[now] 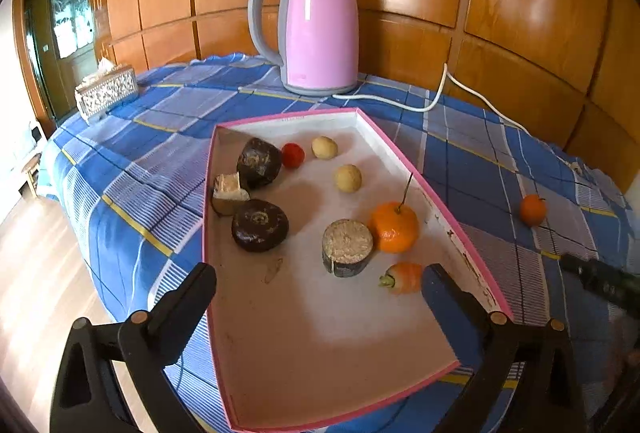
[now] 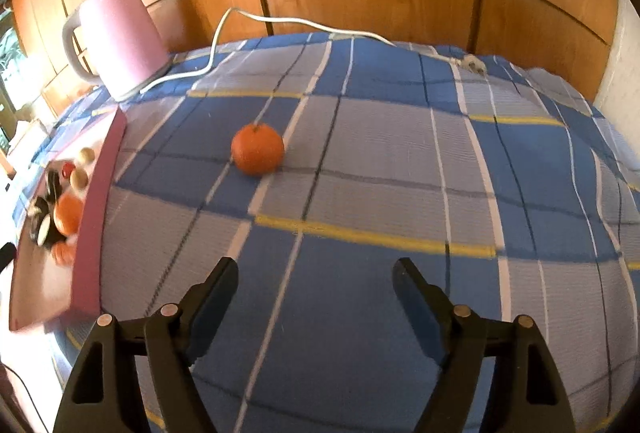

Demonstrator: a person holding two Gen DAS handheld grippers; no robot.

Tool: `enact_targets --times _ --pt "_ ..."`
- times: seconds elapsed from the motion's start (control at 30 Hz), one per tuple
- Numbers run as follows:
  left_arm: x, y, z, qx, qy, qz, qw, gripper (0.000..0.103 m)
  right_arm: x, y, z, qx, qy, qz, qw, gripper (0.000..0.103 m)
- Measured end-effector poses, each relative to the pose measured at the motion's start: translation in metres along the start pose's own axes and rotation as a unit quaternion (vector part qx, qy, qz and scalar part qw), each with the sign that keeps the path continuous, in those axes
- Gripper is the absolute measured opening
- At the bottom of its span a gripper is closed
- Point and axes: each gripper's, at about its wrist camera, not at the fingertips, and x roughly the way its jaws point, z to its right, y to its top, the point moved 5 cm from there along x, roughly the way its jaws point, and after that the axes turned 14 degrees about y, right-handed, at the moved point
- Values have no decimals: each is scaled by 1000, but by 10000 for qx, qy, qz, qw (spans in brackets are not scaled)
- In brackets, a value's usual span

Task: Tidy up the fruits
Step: 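Reach the right gripper to the orange tangerine and grasp it, then carry the tangerine into the tray with the right gripper and release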

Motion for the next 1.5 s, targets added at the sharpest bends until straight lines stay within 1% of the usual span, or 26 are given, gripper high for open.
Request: enact_targets --times 0.27,0.37,0.4,0.43,0.47,0.5,0.53,0.57,0.73,0.9,1.07,1.17,1.3,1.5 --pt "2 2 -5 -143 -14 -6 9999 103 30 45 -15 -186 150 -84 9997 81" --pt "4 2 -6 -152 -3 -4 9999 103 48 59 -23 -343 54 -180 9992 79" --pt "4 2 -6 -152 4 -6 9999 103 55 62 -25 -395 23 -252 9989 74" --pt "5 1 -6 -157 -15 -15 9999 103 61 64 -27 -442 9 -324 9985 72" --pt "5 1 -6 -165 -31 -24 9999 103 68 64 -29 -497 -17 -416 9979 63" --pt "5 1 -6 -170 -40 -32 9998 103 74 63 -30 -548 -65 -511 9972 48" --pt "5 1 -6 -168 -48 -39 9998 103 79 62 -30 -585 -84 -598 9965 41" --pt "6 1 -5 -152 -69 -60 9998 103 81 60 -30 -604 -83 -622 9962 39" --pt "7 0 -5 -132 -71 -120 9998 103 67 51 -28 -649 -103 -469 9967 38" --pt "7 -1 -6 -125 3 -191 9997 103 48 35 -30 -689 155 -452 9965 38" --pt "7 -1 -6 -109 18 -263 9996 103 34 13 -44 -959 471 -575 9926 38" --pt "4 -1 -5 -84 9 -228 9997 103 29 3 -54 -1051 686 -619 9902 38" --pt "2 0 -4 -80 -40 -229 9997 103 22 -4 -66 -1107 837 -611 9884 38" --pt "2 1 -6 -112 -48 -247 9996 103 14 -5 -78 -1171 1000 -571 9864 38"
